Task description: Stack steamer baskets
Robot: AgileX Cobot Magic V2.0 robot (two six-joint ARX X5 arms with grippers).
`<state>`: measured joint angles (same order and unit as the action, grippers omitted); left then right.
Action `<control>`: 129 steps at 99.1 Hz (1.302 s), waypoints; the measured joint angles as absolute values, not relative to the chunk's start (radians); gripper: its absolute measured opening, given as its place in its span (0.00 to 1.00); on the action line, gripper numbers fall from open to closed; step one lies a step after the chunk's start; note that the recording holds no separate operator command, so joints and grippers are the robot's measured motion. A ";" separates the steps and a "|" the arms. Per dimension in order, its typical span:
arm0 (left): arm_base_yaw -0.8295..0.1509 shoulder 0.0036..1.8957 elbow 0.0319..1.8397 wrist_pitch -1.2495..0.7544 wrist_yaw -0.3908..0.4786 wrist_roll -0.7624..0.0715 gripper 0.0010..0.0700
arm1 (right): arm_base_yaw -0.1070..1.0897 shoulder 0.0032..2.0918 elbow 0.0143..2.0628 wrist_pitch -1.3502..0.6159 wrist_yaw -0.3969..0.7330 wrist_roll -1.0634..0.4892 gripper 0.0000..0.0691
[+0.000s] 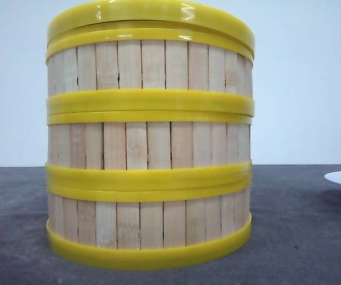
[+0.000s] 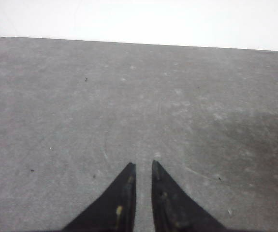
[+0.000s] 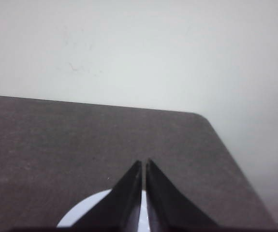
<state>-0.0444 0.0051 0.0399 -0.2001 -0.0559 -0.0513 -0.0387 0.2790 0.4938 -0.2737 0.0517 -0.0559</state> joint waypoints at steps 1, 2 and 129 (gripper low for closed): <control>-0.044 0.005 0.040 -0.200 -0.056 -0.051 0.03 | -0.040 0.272 0.479 -0.265 0.052 -0.051 0.01; -0.044 0.005 0.040 -0.200 -0.056 -0.051 0.03 | -0.041 0.265 0.463 -0.255 0.051 -0.047 0.01; -0.044 0.005 0.040 -0.200 -0.056 -0.051 0.03 | -0.047 0.004 0.014 -0.134 0.001 0.041 0.01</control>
<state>-0.0444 0.0051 0.0399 -0.2001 -0.0559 -0.0513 -0.0467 0.0044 0.0143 -0.1345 0.0006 0.0410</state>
